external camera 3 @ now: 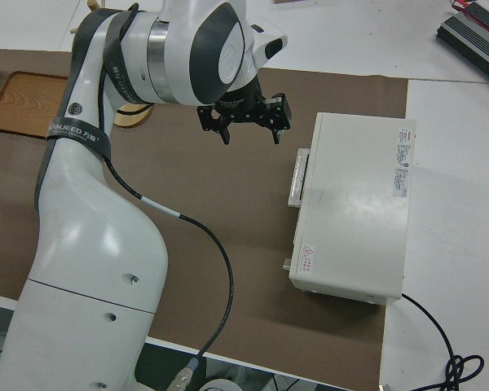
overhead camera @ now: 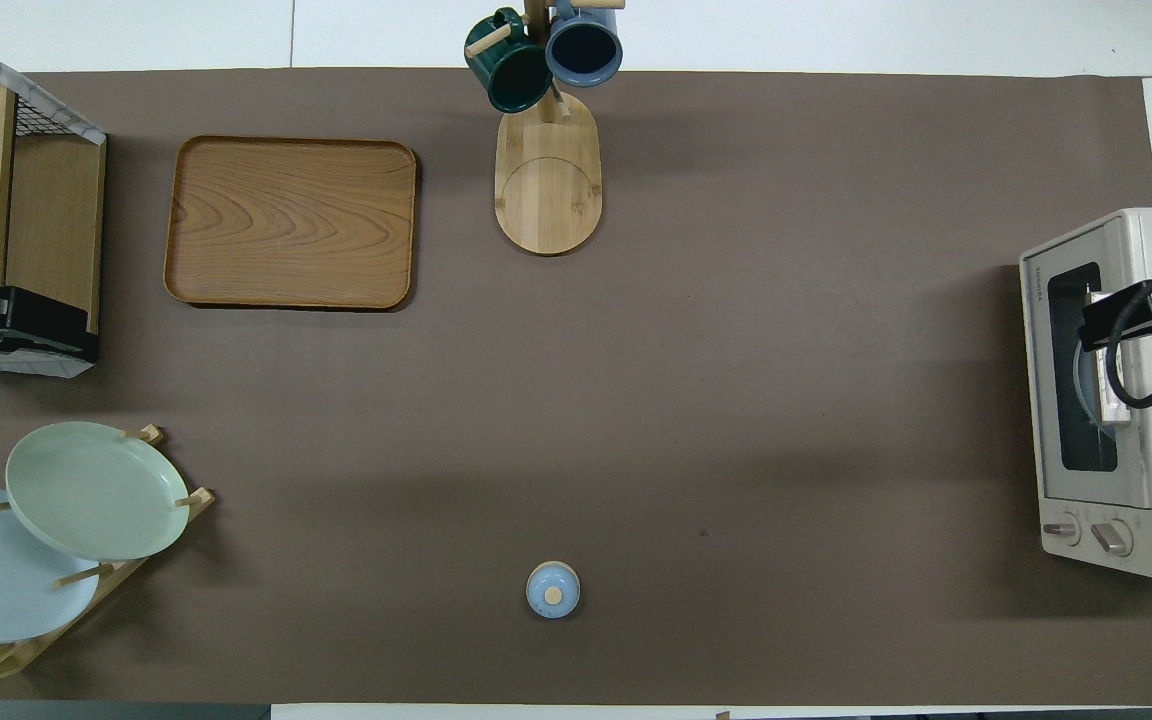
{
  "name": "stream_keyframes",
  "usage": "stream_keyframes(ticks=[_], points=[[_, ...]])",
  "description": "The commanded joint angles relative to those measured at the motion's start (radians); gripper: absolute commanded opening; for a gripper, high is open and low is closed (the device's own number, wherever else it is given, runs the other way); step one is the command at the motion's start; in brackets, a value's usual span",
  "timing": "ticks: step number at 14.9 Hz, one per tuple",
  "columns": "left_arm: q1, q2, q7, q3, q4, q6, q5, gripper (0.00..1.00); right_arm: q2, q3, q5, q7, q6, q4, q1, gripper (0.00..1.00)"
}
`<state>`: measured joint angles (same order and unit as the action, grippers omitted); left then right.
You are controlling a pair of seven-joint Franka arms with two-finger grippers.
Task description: Put eggplant into oven
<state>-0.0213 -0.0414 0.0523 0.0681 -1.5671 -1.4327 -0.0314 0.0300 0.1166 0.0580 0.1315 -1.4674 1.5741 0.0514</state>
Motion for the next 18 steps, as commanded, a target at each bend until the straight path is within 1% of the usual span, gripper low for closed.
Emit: stream_keyframes(ticks=[1,3,5,7,11,13,15,17,18], points=[[0.004,-0.008,-0.009,-0.002,-0.008,0.012,-0.002,1.0,-0.015,0.063,-0.043,-0.062,-0.021,0.02,0.054,1.0],[0.004,-0.009,-0.009,-0.002,-0.008,0.012,-0.002,1.0,-0.012,0.066,-0.038,-0.061,-0.016,0.017,0.056,1.0],[0.004,-0.008,-0.009,-0.002,-0.008,0.012,-0.002,1.0,-0.042,0.063,-0.04,-0.063,-0.019,0.046,0.045,1.0],[0.004,-0.009,-0.009,-0.002,-0.008,0.012,-0.002,1.0,-0.056,0.063,-0.04,-0.058,-0.024,0.073,0.036,1.0],[0.004,-0.008,-0.009,-0.002,-0.008,0.012,-0.002,1.0,-0.045,0.052,-0.032,-0.061,-0.048,0.061,0.021,1.0],[0.004,-0.008,-0.009,-0.002,-0.008,0.012,-0.002,1.0,-0.045,0.023,-0.037,-0.063,-0.047,0.061,-0.004,1.0],[0.004,-0.009,-0.009,-0.002,-0.008,0.012,-0.002,1.0,-0.045,0.018,-0.033,-0.063,-0.045,0.061,-0.016,1.0],[0.004,-0.008,-0.009,-0.002,-0.008,0.012,-0.002,1.0,-0.047,-0.024,-0.035,-0.063,-0.042,0.058,-0.054,1.0],[0.004,-0.008,-0.009,-0.002,-0.008,0.012,-0.002,1.0,-0.048,-0.023,-0.037,-0.063,-0.041,0.058,-0.053,1.0]])
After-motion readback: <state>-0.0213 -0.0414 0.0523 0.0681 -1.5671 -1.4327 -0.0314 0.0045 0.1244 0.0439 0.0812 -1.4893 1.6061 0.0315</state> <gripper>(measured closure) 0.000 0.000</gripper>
